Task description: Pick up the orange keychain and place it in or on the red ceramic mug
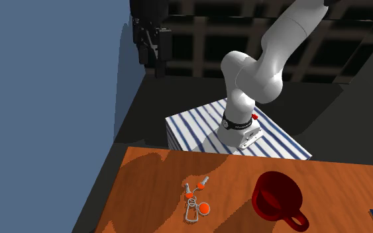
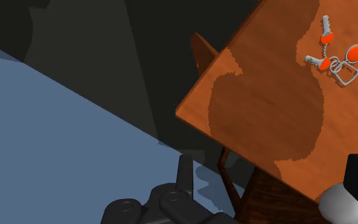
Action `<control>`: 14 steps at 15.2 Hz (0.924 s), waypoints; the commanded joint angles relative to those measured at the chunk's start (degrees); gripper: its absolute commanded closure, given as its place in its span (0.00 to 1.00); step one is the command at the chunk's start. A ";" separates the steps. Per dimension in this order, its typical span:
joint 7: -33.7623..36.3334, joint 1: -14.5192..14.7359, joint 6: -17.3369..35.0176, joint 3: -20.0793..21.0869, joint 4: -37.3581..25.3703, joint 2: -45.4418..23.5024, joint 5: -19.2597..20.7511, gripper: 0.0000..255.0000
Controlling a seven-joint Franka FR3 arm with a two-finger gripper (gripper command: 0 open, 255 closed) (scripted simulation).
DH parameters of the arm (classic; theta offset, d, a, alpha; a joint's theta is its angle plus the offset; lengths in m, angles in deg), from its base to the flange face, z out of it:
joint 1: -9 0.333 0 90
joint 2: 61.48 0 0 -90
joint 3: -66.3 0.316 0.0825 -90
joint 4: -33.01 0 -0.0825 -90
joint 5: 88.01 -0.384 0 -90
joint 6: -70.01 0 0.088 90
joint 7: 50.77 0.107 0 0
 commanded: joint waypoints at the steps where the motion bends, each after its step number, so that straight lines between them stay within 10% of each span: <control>1: 0.00 0.00 0.00 0.00 0.00 0.00 0.00 0.00; 14: -2.85 9.01 14.85 10.04 14.26 -4.44 -3.34 0.00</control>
